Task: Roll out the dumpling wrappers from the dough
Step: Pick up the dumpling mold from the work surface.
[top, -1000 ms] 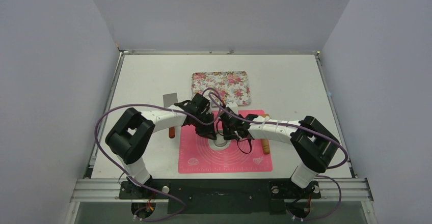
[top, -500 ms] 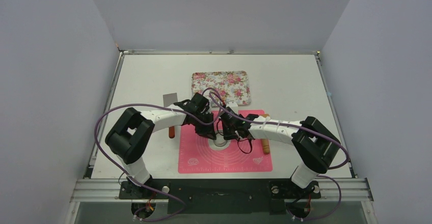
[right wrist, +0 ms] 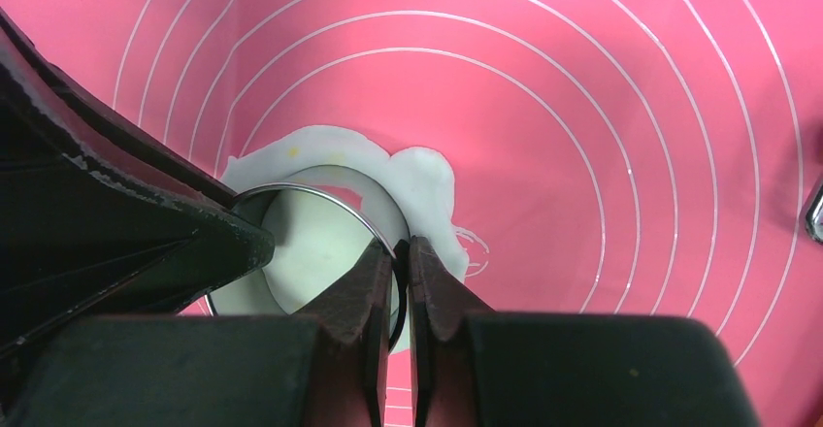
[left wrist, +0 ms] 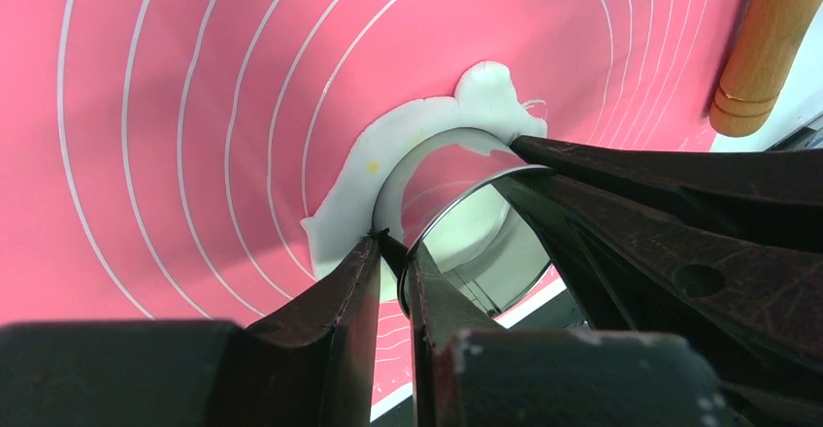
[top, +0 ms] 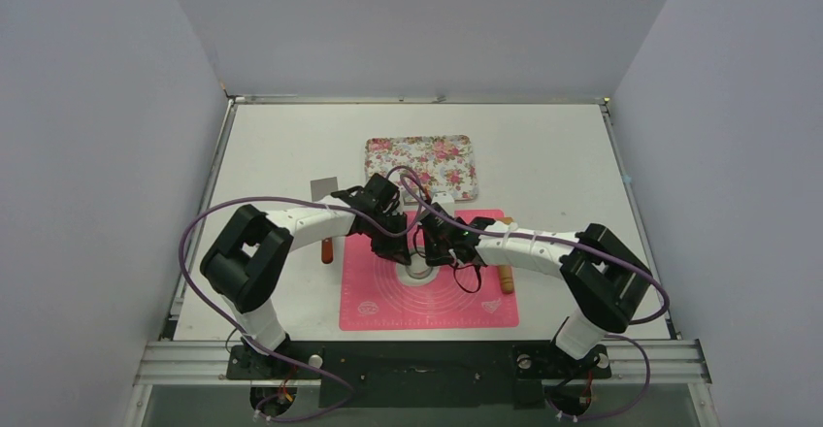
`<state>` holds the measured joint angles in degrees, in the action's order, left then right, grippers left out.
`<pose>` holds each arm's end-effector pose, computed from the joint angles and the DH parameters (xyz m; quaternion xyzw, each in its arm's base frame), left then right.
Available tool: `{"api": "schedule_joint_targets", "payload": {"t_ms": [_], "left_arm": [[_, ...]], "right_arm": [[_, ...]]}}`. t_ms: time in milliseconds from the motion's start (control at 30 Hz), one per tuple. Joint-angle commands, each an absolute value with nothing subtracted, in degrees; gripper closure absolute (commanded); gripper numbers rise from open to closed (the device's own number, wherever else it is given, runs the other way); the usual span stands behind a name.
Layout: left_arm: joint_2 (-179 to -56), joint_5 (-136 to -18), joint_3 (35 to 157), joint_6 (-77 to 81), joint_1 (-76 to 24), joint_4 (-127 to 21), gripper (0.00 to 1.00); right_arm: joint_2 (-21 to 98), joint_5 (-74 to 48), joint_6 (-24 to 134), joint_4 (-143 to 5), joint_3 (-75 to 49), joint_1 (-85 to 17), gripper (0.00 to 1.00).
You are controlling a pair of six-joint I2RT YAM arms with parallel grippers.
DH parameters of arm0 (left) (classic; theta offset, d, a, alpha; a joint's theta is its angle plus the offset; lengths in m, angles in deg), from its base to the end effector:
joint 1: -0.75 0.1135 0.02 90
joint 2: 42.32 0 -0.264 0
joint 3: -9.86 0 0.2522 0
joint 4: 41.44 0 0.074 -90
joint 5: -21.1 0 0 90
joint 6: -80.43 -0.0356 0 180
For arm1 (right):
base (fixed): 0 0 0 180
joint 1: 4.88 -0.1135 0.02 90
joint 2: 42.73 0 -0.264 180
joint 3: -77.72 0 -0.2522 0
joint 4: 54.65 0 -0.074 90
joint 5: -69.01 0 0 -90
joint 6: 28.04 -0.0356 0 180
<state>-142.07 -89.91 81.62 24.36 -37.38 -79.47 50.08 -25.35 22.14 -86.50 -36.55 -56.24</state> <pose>0.2525 -0.2144 0.1573 0.0731 0.9598 -0.2644 0.0603 0.1982 0.2436 0.1686 -0.0867 0.9589 0.1655 0.2135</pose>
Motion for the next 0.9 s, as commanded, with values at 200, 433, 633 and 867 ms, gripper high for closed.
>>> {"api": "schedule_joint_targets", "payload": {"t_ms": [200,433,633,867], "left_arm": [[-139.66,-88.30,86.61,18.13,-35.63,-85.24,1.00],[-140.79,-88.20,84.41,17.32,-35.23,-84.28,1.00],[-140.89,-90.18,84.84,17.53,-36.02,-83.82,1.00],[-140.62,-94.98,88.84,16.88,-38.98,-86.62,1.00]], "right_arm": [[44.87,-24.64,22.62,-83.33,-34.82,-56.85,1.00],[45.65,-24.76,22.62,-83.74,-35.12,-56.58,1.00],[44.90,-25.17,21.98,-84.79,-35.38,-56.75,1.00],[41.42,-26.67,22.30,-88.70,-33.47,-57.57,1.00]]}}
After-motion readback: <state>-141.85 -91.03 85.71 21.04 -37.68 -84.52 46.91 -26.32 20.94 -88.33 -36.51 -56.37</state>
